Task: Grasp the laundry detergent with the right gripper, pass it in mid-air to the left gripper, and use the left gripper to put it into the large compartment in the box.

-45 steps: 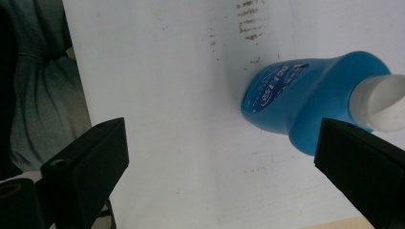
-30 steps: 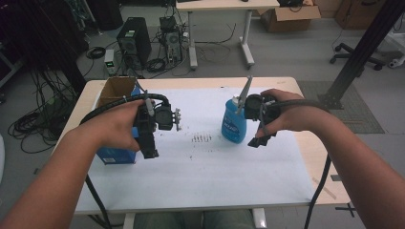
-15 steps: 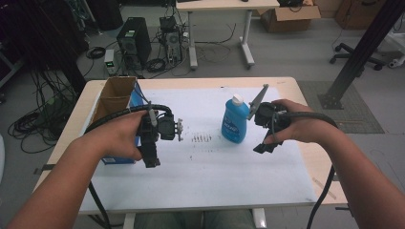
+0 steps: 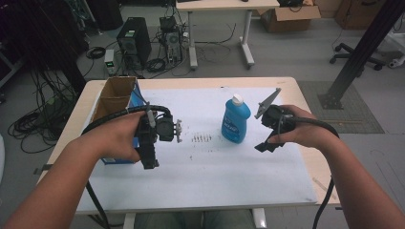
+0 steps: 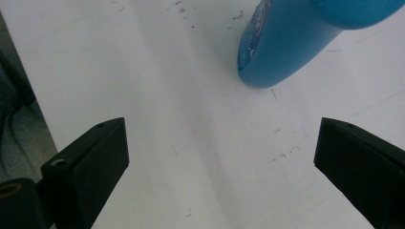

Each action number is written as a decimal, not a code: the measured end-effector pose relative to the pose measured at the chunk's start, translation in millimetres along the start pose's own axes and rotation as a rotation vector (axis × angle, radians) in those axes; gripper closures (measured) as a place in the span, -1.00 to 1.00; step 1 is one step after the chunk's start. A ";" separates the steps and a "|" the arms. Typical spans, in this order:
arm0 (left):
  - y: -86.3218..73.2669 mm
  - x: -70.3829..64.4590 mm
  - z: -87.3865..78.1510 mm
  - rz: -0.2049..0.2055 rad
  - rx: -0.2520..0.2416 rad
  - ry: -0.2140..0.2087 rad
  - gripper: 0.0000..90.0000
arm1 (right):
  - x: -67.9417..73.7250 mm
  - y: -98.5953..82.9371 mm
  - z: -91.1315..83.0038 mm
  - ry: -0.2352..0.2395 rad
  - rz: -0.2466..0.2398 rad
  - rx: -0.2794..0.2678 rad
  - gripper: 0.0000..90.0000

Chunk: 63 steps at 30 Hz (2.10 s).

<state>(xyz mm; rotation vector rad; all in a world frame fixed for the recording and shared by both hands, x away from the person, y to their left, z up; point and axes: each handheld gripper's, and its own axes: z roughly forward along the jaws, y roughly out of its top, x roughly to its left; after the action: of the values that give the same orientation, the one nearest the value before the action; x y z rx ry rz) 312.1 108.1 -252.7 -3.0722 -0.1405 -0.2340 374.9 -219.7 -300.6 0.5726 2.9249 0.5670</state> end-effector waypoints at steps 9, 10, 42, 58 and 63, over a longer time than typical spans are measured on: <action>-2.7 0.4 2.6 -0.004 0.001 -0.004 -0.99 | -12.8 -5.7 14.8 0.000 0.052 -0.044 -0.90; -2.9 0.5 3.0 -0.003 0.004 -0.007 -0.99 | -14.3 -5.9 16.7 -0.002 0.054 -0.043 -0.90; -4.4 0.1 0.8 -0.008 0.000 -0.014 -0.99 | -31.6 -8.6 54.0 -0.020 0.159 -0.179 -0.90; -3.7 -1.8 -1.5 -0.007 -0.004 -0.019 -0.99 | -35.3 -8.0 66.8 -0.029 0.184 -0.279 -0.91; -5.2 -3.0 -1.4 -0.010 0.002 -0.018 -0.99 | -35.6 -5.1 72.9 -0.039 0.188 -0.323 -0.91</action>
<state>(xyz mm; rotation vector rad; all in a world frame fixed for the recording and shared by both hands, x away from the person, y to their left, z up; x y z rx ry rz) 308.4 113.0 -251.5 -3.0726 -0.1571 -0.2072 418.7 -213.1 -368.7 0.8056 2.6760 1.0121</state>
